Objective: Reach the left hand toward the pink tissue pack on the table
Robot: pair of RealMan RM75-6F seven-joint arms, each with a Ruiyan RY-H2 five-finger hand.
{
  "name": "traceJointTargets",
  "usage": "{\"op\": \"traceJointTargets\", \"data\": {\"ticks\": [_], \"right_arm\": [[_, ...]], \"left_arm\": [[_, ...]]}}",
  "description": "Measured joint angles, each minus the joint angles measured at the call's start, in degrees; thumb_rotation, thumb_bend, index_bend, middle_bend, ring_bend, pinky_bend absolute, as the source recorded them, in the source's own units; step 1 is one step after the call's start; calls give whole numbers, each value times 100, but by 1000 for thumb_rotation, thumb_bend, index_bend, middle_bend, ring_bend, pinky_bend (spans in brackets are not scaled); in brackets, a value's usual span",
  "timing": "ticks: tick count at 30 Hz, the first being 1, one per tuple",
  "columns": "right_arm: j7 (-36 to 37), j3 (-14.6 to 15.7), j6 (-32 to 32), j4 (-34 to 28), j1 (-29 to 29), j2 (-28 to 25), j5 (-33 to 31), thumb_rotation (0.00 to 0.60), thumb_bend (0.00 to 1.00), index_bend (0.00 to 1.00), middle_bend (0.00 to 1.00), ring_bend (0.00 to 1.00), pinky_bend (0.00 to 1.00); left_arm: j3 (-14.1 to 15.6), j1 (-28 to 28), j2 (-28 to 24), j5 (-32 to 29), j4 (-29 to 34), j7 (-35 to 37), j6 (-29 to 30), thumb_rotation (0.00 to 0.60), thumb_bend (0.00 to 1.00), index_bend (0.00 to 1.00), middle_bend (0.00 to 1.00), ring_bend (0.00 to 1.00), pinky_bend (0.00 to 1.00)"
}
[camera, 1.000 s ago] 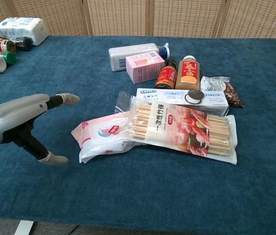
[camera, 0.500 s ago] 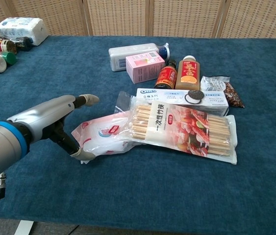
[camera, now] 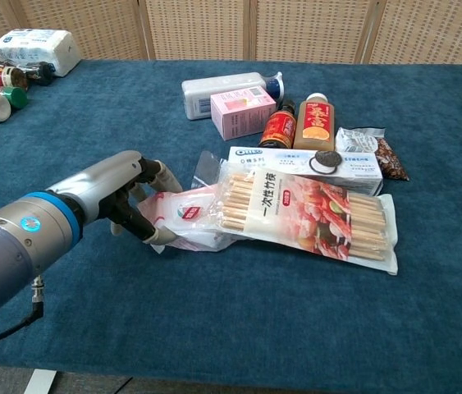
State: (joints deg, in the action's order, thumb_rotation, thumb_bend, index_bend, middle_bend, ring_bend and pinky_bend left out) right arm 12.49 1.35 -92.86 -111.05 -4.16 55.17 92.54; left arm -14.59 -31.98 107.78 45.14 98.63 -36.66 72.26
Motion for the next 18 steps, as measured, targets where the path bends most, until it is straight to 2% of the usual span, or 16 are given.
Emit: {"op": "traceJointTargets", "data": {"ticks": [9,18], "right_arm": [[-120,-32,25,-81,21,16,52,586,47,0,0,0,0],[-340,-73,202,-161,124,132,31,588,44,0,0,0,0]], "left_arm": [[-209,146,-918,129,607,410,4,600,385,518,415,643,745],[-493,659,-2440,640,1705,1654,18,600,382,517,418,639,731]]}}
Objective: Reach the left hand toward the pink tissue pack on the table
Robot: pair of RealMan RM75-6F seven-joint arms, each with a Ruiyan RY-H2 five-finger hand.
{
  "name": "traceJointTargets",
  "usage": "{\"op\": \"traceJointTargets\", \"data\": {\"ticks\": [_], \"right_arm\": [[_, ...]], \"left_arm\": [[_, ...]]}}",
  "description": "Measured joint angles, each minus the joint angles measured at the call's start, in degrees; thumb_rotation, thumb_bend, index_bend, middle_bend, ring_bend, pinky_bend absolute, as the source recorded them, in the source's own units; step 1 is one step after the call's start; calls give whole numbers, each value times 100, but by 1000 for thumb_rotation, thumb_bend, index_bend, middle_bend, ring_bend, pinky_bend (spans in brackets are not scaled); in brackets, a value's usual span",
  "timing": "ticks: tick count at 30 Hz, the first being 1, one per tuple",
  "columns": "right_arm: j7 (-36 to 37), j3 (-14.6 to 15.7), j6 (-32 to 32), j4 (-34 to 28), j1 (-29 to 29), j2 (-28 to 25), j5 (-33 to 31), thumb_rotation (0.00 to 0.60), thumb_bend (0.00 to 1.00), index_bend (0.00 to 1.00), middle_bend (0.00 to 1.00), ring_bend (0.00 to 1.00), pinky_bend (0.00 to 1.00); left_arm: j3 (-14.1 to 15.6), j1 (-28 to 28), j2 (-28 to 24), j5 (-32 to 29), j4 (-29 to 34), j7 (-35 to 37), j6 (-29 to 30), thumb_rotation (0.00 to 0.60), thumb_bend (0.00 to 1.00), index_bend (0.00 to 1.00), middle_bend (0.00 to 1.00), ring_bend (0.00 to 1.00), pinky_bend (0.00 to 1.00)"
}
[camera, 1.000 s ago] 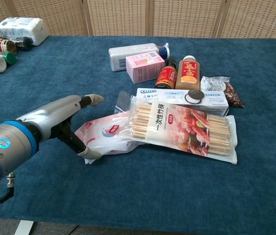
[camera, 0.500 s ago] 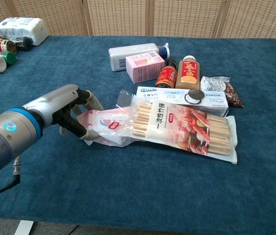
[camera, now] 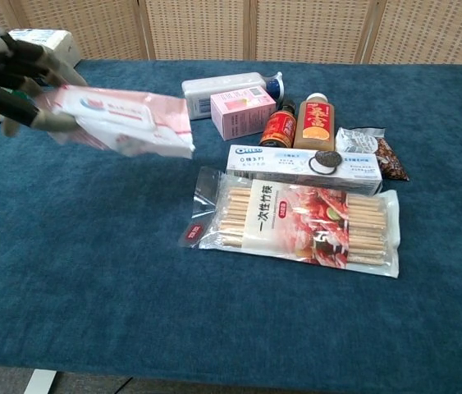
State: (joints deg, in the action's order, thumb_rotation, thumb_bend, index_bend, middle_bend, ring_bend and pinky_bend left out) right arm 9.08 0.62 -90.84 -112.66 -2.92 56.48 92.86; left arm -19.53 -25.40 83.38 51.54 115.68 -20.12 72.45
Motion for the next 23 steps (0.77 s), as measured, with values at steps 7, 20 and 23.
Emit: {"op": "traceJointTargets", "data": {"ticks": [7,20,23], "right_arm": [[-109,-14,73,27,41,94,-13,586,44,0,0,0,0],[-39,-7,87,159,32,202,-51,589,44,0,0,0,0],[-34,-10,81,164,31,207,-55,589,46,0,0,0,0]], "left_arm": [[-159,526,-1002,868,584,1148,209,600,374,517,419,623,716],[-277,820,-1652,1683,1060,1843,706,600,369,509,416,608,699],[-262,772,-1675,1663,1072,1839,693,600,368,509,416,607,698]]}}
